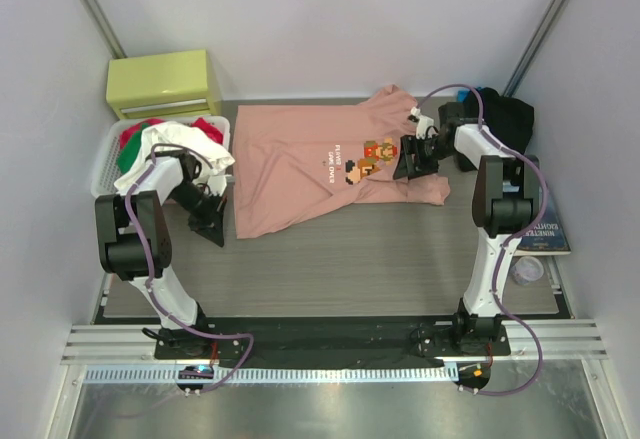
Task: Fold and stack the t-shirts
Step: Fold the flattened tshirt in 1/3 of the way
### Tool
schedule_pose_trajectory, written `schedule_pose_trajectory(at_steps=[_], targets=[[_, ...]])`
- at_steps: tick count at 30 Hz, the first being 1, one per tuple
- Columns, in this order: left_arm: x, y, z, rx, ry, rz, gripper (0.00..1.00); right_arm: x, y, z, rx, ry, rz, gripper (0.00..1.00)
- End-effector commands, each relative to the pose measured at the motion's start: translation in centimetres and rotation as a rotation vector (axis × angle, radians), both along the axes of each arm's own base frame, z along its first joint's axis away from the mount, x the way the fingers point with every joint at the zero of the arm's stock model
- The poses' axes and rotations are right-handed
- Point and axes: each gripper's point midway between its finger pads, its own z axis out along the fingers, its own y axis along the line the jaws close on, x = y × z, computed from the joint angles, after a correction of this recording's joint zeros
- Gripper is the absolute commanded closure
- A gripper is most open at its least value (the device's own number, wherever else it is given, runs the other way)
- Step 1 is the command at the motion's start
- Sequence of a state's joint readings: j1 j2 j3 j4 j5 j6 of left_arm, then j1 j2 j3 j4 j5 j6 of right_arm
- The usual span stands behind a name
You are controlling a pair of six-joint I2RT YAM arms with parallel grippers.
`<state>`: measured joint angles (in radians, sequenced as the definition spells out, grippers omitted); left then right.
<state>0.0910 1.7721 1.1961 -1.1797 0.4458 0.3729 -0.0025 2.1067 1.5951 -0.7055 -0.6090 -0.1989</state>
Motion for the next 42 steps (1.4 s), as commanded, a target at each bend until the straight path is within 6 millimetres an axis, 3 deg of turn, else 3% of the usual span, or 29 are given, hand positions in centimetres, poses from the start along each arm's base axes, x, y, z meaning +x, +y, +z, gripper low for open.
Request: schedule_pose_trajectory(at_steps=[1, 2, 3, 4, 7, 11, 16, 18, 19, 26, 27, 29, 30, 31, 34, 35, 36, 42], targets=[[0.1, -0.3, 0.0, 0.003, 0.017, -0.005, 1.0, 1.9, -0.2, 1.0, -0.021, -0.061, -0.015, 0.41], [0.2, -0.3, 0.1, 0.003, 0.012, -0.006, 1.0, 1.9, -0.3, 0.7, -0.026, -0.059, -0.016, 0.6], [0.3, -0.2, 0.0, 0.004, 0.013, -0.008, 1.0, 2.0, -0.4, 0.6, -0.031, -0.057, -0.026, 0.85], [0.2, -0.2, 0.0, 0.004, 0.017, -0.008, 1.0, 2.1, -0.5, 0.3, -0.035, -0.053, -0.03, 0.99], [0.0, -0.3, -0.3, 0.0, 0.023, -0.007, 1.0, 1.6, 0.9, -0.1, -0.039, -0.05, -0.002, 0.99], [-0.5, -0.3, -1.1, 0.002, 0.038, -0.012, 1.0, 1.9, 1.2, 1.3, -0.047, -0.107, -0.003, 0.99], [-1.0, -0.5, -1.9, -0.011, 0.059, -0.009, 1.0, 4.2, 2.0, 3.2, -0.039, -0.162, -0.016, 0.99], [-1.1, -0.5, -2.1, -0.01, 0.061, -0.012, 1.0, 5.0, 2.2, 2.8, -0.043, -0.154, -0.02, 0.99], [-1.4, -0.5, -2.3, -0.008, 0.068, -0.014, 1.0, 6.0, 2.3, 3.7, -0.04, -0.181, -0.027, 0.99], [-2.4, -0.2, -2.7, 0.006, 0.079, -0.034, 1.0, 9.5, 3.0, 2.6, -0.052, -0.177, -0.041, 0.99], [-2.4, -0.2, -2.7, 0.005, 0.079, -0.037, 1.0, 9.4, 3.2, 2.3, -0.052, -0.16, -0.032, 0.98], [-2.6, -0.2, -2.7, 0.002, 0.087, -0.039, 1.0, 9.7, 3.3, 1.5, -0.05, -0.15, -0.015, 0.64], [-2.7, -0.2, -2.7, 0.002, 0.085, -0.042, 1.0, 9.3, 3.1, 0.8, -0.059, -0.142, -0.001, 0.41], [-2.8, -0.3, -2.7, 0.002, 0.087, -0.044, 1.0, 9.2, 3.2, 1.2, -0.063, -0.157, 0.008, 0.36], [-2.9, -0.1, -2.9, 0.01, 0.086, -0.047, 1.0, 8.4, 2.6, 0.5, -0.087, -0.186, -0.003, 0.3], [-2.9, -0.1, -3.0, 0.012, 0.086, -0.05, 1.0, 8.4, 2.5, 2.0, -0.085, -0.224, -0.009, 0.29], [-3.0, 0.0, -3.0, 0.014, 0.091, -0.051, 1.0, 8.1, 2.6, 1.5, -0.082, -0.232, -0.011, 0.27], [-3.0, 0.0, -3.3, 0.029, 0.085, -0.056, 1.0, 8.1, 3.1, 4.0, -0.047, -0.291, -0.014, 0.25]])
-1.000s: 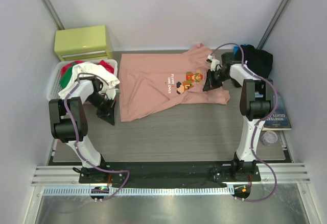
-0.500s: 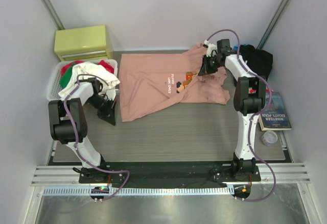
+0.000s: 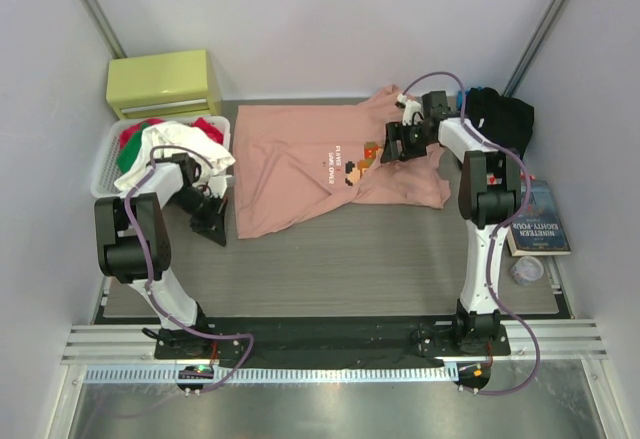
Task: Fold and stack the t-shirts
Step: Fold the flattened tshirt in 1/3 of the way
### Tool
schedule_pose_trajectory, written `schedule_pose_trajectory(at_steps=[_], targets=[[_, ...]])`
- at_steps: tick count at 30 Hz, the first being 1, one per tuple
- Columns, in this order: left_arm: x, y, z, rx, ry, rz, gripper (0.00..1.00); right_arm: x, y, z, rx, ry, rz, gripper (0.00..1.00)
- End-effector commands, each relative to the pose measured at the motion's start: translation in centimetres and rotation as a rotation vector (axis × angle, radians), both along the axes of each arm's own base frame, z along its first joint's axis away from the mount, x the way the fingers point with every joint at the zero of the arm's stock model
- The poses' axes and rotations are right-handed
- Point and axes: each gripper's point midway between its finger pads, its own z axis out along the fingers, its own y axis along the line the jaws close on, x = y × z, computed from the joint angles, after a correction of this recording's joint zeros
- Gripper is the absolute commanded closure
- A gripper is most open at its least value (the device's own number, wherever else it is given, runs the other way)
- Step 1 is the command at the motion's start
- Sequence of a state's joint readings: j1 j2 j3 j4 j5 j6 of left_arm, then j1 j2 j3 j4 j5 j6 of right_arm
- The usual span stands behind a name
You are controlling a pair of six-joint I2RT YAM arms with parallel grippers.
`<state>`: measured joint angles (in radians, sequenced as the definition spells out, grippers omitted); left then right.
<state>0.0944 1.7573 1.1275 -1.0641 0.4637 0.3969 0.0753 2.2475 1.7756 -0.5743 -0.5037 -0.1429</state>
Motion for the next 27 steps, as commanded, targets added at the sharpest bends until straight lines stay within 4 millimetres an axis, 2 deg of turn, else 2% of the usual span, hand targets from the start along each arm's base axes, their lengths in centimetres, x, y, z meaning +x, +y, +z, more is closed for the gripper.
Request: schedule_pose_trajectory(at_steps=[1, 5, 6, 7, 8, 9, 10, 11, 12, 13, 14, 15, 16, 17, 20, 22, 23, 24, 25, 26, 27], targets=[[-3.7, 0.1, -1.8, 0.055, 0.153, -0.047, 1.0, 1.5, 0.7, 5.3, 0.019, -0.162, 0.005, 0.25], [-3.5, 0.3, -1.9, 0.071, 0.14, -0.043, 1.0, 2.5, 0.1, 8.7, -0.017, -0.306, -0.029, 0.2], [-3.6, 0.3, -1.9, 0.071, 0.144, -0.042, 1.0, 2.5, 0.0, 11.2, -0.026, -0.371, -0.042, 0.2], [-3.6, 0.4, -1.9, 0.074, 0.144, -0.043, 1.0, 3.0, -0.9, 12.4, -0.066, -0.418, -0.086, 0.19], [-3.6, 0.3, -2.0, 0.078, 0.144, -0.043, 1.0, 3.7, -1.2, 14.3, -0.079, -0.498, -0.127, 0.15], [-3.5, 0.4, -2.0, 0.08, 0.142, -0.039, 1.0, 3.3, -1.8, 15.1, -0.106, -0.534, -0.17, 0.14], [-3.4, 0.5, -1.9, 0.086, 0.134, -0.036, 1.0, 3.3, -5.2, 19.3, -0.22, -0.645, -0.361, 0.13], [-3.2, 0.5, -1.8, 0.09, 0.126, -0.03, 1.0, 3.3, -6.1, 23.5, -0.203, -0.783, -0.496, 0.13], [-3.1, 0.5, -1.8, 0.091, 0.121, -0.03, 1.0, 1.8, -6.7, 22.9, -0.211, -0.813, -0.558, 0.12], [-2.8, 0.5, -1.7, 0.093, 0.11, -0.025, 1.0, -1.2, -7.4, 28.7, -0.142, -0.962, -0.634, 0.12], [-2.6, 0.3, -1.4, 0.085, 0.101, -0.018, 1.0, -2.4, -7.7, 31.2, -0.089, -1.08, -0.678, 0.12], [-2.2, 0.2, -1.1, 0.077, 0.081, -0.02, 1.0, -3.7, -7.1, 29.6, -0.1, -1.051, -0.665, 0.12], [-1.8, 0.0, -0.6, 0.064, 0.06, -0.018, 1.0, -4.6, -7.3, 30.4, -0.086, -1.033, -0.687, 0.12], [-1.1, -0.6, 0.7, 0.028, -0.01, -0.019, 1.0, -5.0, -7.3, 29.2, -0.099, -0.973, -0.688, 0.11], [1.2, -1.4, 2.7, -0.005, -0.167, 0.02, 1.0, -6.3, -7.8, 26.3, -0.178, -0.885, -0.648, 0.09], [2.7, -2.0, 4.9, -0.035, -0.25, 0.077, 1.0, -7.2, -7.9, 23.6, -0.25, -0.836, -0.587, 0.08], [2.8, -2.4, 5.6, -0.059, -0.248, 0.081, 1.0, -8.1, -8.3, 23.8, -0.257, -0.841, -0.591, 0.07], [2.5, -3.9, 6.1, -0.157, -0.197, 0.079, 1.0, -9.0, -8.3, 22.0, -0.277, -0.812, -0.561, 0.07], [1.7, -4.7, 7.7, -0.213, -0.134, 0.047, 0.99, -9.7, -8.5, 21.9, -0.292, -0.816, -0.552, 0.06], [1.0, -5.6, 8.5, -0.281, -0.074, 0.027, 0.98, -10.8, -8.9, 20.5, -0.309, -0.791, -0.538, 0.04], [0.7, -6.6, 8.4, -0.369, 0.026, 0.031, 0.95, -12.1, -8.8, 21.9, -0.295, -0.841, -0.517, 0.03]])
